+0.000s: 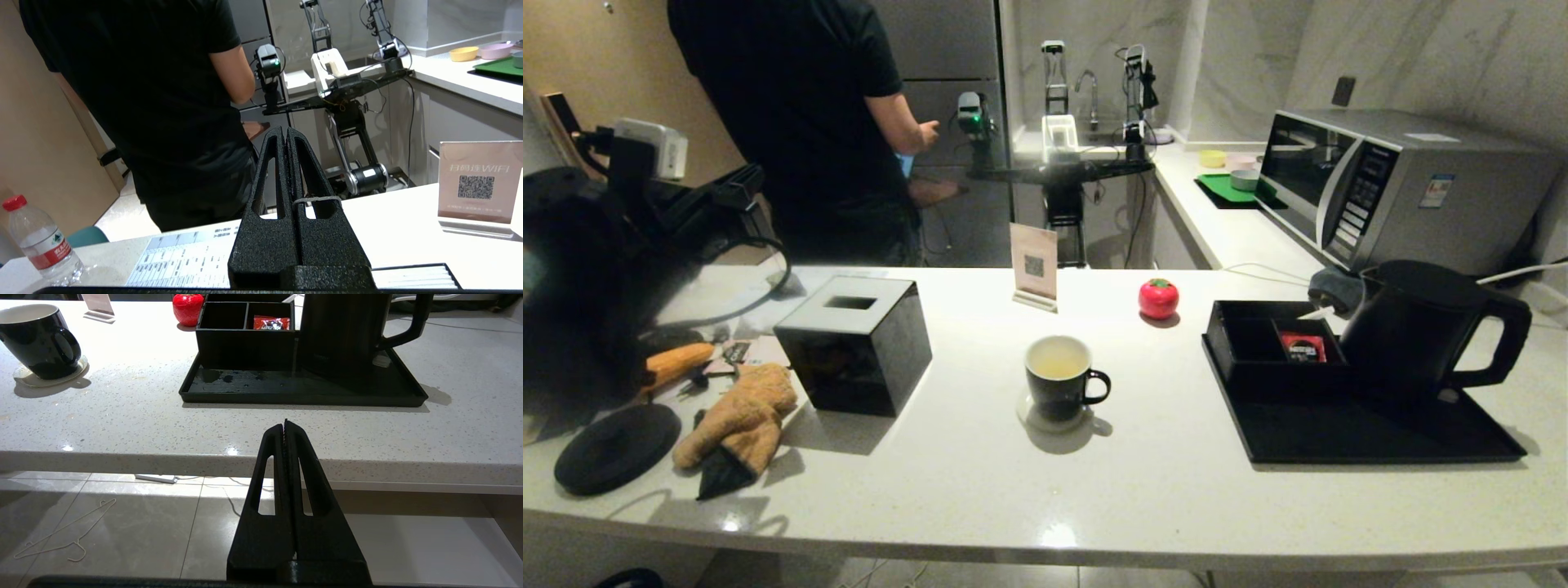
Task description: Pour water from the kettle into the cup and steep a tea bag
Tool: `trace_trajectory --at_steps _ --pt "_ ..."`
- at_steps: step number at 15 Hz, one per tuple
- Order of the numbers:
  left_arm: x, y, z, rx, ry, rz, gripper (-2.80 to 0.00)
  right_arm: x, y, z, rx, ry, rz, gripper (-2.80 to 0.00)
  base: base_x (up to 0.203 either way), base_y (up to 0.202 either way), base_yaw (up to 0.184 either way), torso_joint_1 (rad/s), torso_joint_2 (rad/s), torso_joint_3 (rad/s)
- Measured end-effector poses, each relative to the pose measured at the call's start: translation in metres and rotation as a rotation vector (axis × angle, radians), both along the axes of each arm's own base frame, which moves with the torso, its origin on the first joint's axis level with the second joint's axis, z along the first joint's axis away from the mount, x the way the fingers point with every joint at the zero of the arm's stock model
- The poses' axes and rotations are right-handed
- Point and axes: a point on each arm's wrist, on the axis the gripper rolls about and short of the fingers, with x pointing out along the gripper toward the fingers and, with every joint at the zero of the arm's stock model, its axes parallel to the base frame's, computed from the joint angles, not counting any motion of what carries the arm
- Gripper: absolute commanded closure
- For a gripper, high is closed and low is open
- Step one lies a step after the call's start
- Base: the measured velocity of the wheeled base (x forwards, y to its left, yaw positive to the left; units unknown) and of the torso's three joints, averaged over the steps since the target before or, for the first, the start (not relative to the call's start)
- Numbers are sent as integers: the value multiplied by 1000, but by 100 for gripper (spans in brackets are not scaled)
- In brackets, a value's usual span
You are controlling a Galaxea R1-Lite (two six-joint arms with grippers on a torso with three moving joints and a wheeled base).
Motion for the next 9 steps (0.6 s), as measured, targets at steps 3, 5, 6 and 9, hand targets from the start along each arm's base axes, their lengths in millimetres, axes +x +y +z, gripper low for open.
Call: trace_trajectory --at_steps 3,5,6,9 --pt "4 0 2 -8 -9 -10 0 0 0 0 0 0 0 0 0 0 0 0 0 0" --pt "10 0 6 0 -22 -52 0 0 0 0 0 0 0 0 0 0 0 0 0 0" --pt "13 0 6 2 -4 -70 0 0 0 0 0 -1 0 0 0 0 0 0 0 0" --pt "18 -3 6 11 2 -109 0 0 0 0 0 -1 0 0 0 0 0 0 0 0"
